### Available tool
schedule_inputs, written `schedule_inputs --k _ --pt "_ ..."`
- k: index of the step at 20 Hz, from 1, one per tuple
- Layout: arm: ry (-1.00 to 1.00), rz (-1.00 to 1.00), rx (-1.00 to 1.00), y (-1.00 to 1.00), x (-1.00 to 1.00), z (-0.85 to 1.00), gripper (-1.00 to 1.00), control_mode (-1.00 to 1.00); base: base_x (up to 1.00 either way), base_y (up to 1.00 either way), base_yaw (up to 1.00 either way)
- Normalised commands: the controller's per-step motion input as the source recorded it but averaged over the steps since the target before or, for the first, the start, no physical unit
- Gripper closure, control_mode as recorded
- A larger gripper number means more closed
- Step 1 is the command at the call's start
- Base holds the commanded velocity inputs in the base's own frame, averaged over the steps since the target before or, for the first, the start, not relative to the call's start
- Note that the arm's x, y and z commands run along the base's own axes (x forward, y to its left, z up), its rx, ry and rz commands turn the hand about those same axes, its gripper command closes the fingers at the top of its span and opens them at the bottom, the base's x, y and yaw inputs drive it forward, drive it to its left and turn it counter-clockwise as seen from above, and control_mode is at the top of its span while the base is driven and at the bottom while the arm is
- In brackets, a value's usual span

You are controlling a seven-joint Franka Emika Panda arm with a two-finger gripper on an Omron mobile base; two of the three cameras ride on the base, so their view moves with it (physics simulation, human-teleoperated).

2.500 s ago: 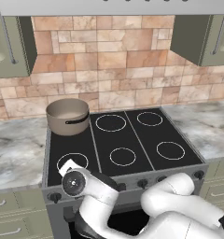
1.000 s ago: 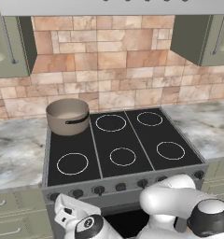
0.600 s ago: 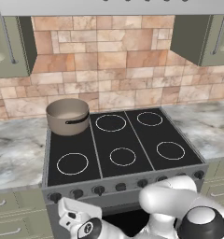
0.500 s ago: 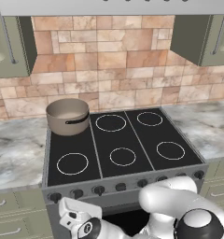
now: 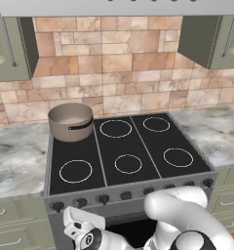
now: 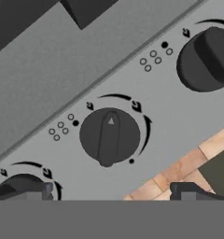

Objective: Turn off the rear left burner of the stove.

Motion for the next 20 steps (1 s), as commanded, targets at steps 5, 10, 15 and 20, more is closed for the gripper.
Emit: schedule_inputs --k 5,10,15,20 --pt "0.00 0.00 0.09 0.01 0.29 -0.23 -1.00 -1.00 0.00 0.00 0.00" --pt "-0.01 0.00 0.08 0.07 0.24 -0.15 -1.00 -1.00 0.00 0.00 0.00" --pt "-0.01 0.00 0.05 0.30 0.07 -0.22 -1.00 -1.00 0.00 0.00 0.00" --pt "-0.02 0.00 0.04 0.25 0.00 -0.15 -1.00 -1.00 0.00 0.00 0.00"
